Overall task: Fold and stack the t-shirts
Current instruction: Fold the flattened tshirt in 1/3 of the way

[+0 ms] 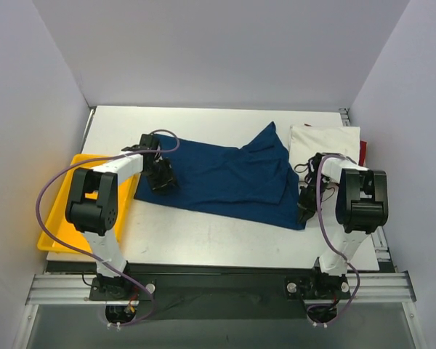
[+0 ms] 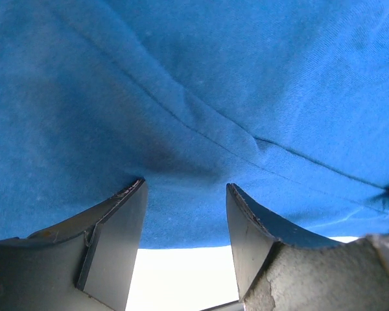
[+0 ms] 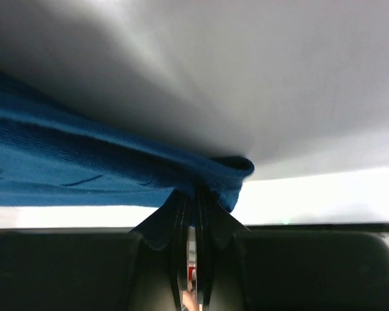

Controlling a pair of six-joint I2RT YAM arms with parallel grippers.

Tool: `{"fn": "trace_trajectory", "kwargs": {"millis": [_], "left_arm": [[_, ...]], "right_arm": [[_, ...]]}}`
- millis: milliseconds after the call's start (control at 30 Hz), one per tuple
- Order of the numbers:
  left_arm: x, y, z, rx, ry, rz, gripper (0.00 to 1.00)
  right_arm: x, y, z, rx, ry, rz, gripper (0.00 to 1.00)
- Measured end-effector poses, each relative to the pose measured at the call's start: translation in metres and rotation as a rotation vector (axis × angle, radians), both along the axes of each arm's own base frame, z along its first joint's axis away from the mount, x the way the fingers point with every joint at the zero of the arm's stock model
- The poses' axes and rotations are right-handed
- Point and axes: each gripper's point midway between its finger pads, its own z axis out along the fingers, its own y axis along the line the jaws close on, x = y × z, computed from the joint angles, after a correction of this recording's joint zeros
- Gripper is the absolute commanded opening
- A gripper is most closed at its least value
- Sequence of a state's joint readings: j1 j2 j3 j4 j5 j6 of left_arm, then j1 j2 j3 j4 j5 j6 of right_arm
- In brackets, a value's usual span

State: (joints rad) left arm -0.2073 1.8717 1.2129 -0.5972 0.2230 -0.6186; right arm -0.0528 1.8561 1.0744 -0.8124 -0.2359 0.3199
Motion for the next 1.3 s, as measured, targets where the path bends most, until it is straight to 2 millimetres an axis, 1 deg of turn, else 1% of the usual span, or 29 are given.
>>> {"fn": "trace_trajectory", "kwargs": {"millis": [133, 267, 400, 633, 733, 767, 800, 833, 900, 933, 967, 1033, 1100, 1167, 1233, 1300], "left_arm": [[-0.01, 0.007, 0.0, 0.026, -0.003, 0.015, 0.63], [-0.027, 0.016, -0.001, 0.056, 0.005, 0.033, 0.63], [-0.043, 0.025, -0.002, 0.086, 0.011, 0.057, 0.63], [-0.063, 0.034, -0.003, 0.118, 0.023, 0.073, 0.63], [-0.073, 0.039, -0.002, 0.135, 0.031, 0.083, 0.63], [-0.077, 0.041, -0.002, 0.14, 0.034, 0.086, 0.64], [-0.082, 0.043, -0.003, 0.15, 0.04, 0.091, 0.64], [-0.086, 0.045, -0.003, 0.155, 0.044, 0.094, 0.64], [-0.092, 0.047, -0.003, 0.157, 0.045, 0.096, 0.68], [-0.094, 0.047, -0.002, 0.156, 0.042, 0.095, 0.69], [-0.095, 0.047, -0.001, 0.155, 0.038, 0.095, 0.7], [-0.094, 0.045, 0.002, 0.149, 0.023, 0.091, 0.7], [-0.092, 0.041, 0.005, 0.146, 0.014, 0.08, 0.71], [-0.088, 0.036, 0.01, 0.139, -0.003, 0.068, 0.71], [-0.08, 0.031, 0.017, 0.127, -0.029, 0.061, 0.71], [-0.071, 0.027, 0.025, 0.114, -0.06, 0.057, 0.71]], "right_arm": [[-0.012, 0.001, 0.006, 0.001, 0.015, 0.002, 0.0], [-0.019, 0.002, 0.016, -0.001, 0.007, -0.001, 0.0], [-0.028, 0.004, 0.021, -0.004, 0.013, -0.004, 0.0], [-0.054, 0.009, 0.022, -0.009, 0.058, -0.006, 0.0], [-0.064, 0.009, 0.029, -0.015, 0.064, -0.024, 0.0], [-0.065, 0.009, 0.032, -0.019, 0.057, -0.03, 0.02], [-0.065, 0.009, 0.036, -0.022, 0.045, -0.037, 0.08], [-0.065, 0.009, 0.039, -0.026, 0.033, -0.042, 0.22], [-0.066, 0.009, 0.044, -0.035, 0.019, -0.044, 0.3], [-0.068, 0.009, 0.046, -0.039, 0.018, -0.04, 0.38], [-0.069, 0.009, 0.05, -0.043, 0.021, -0.041, 0.42], [-0.065, 0.009, 0.057, -0.052, 0.011, -0.026, 0.5], [-0.054, 0.013, 0.067, -0.058, -0.028, 0.008, 0.51], [-0.037, 0.023, 0.077, -0.054, -0.096, 0.058, 0.5], [-0.022, 0.037, 0.084, -0.027, -0.162, 0.11, 0.47], [-0.013, 0.054, 0.084, 0.017, -0.21, 0.152, 0.43]]}}
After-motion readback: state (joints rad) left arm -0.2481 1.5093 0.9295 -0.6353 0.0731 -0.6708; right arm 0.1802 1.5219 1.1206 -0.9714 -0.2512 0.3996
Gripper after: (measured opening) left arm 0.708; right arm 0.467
